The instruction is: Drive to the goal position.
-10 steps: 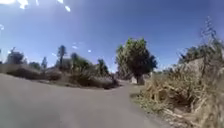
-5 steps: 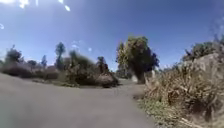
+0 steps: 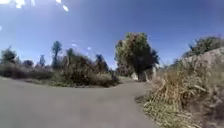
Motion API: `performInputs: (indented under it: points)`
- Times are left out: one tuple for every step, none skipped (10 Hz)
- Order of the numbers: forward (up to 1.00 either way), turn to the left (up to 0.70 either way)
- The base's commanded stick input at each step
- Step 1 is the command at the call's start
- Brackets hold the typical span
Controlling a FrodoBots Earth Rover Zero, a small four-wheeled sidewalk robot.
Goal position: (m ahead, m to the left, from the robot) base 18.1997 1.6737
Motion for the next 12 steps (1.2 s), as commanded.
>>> performInputs:
  points:
    - [1.0,0.0]
    - [1.0,0.0]
    - [1.0,0.0]
    - [1.0,0.0]
    - [1.0,0.0]
    - [1.0,0.0]
    - [1.0,0.0]
    - [1.0,0.0]
    - [1.0,0.0]
    - [1.0,0.0]
    - [1.0,0.0]
    - [1.0,0.0]
